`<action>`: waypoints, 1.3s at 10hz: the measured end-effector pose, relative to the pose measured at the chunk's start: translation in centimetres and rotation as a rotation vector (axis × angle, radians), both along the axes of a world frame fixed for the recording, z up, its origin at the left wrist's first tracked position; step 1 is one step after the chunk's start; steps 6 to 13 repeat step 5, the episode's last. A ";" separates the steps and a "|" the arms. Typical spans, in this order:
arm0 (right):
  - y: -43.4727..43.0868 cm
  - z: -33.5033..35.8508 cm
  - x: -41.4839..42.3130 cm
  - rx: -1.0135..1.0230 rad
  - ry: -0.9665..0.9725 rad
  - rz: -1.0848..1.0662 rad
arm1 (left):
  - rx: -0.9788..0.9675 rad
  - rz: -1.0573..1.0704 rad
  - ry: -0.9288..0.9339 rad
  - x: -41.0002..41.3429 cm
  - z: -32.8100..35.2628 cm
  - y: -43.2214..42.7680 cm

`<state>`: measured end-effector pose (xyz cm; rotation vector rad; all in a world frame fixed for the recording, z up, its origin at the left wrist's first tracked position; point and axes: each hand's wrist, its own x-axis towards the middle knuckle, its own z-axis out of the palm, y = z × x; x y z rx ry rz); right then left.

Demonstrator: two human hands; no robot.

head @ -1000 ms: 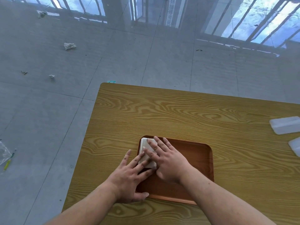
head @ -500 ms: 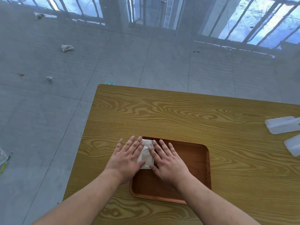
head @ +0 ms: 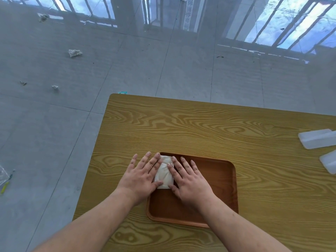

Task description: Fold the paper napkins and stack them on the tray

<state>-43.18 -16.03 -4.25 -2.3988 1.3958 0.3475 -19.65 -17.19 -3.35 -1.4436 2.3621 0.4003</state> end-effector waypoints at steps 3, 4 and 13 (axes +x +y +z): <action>-0.3 1.4 1.0 0.006 0.064 -0.011 | -0.024 -0.015 0.037 -0.4 0.8 -0.4; -0.2 2.9 1.2 -0.016 0.048 -0.112 | -0.046 -0.035 0.048 -0.4 1.6 -0.8; -0.1 5.0 1.0 -0.047 -0.002 -0.250 | -0.100 -0.011 0.088 -0.3 3.2 -1.5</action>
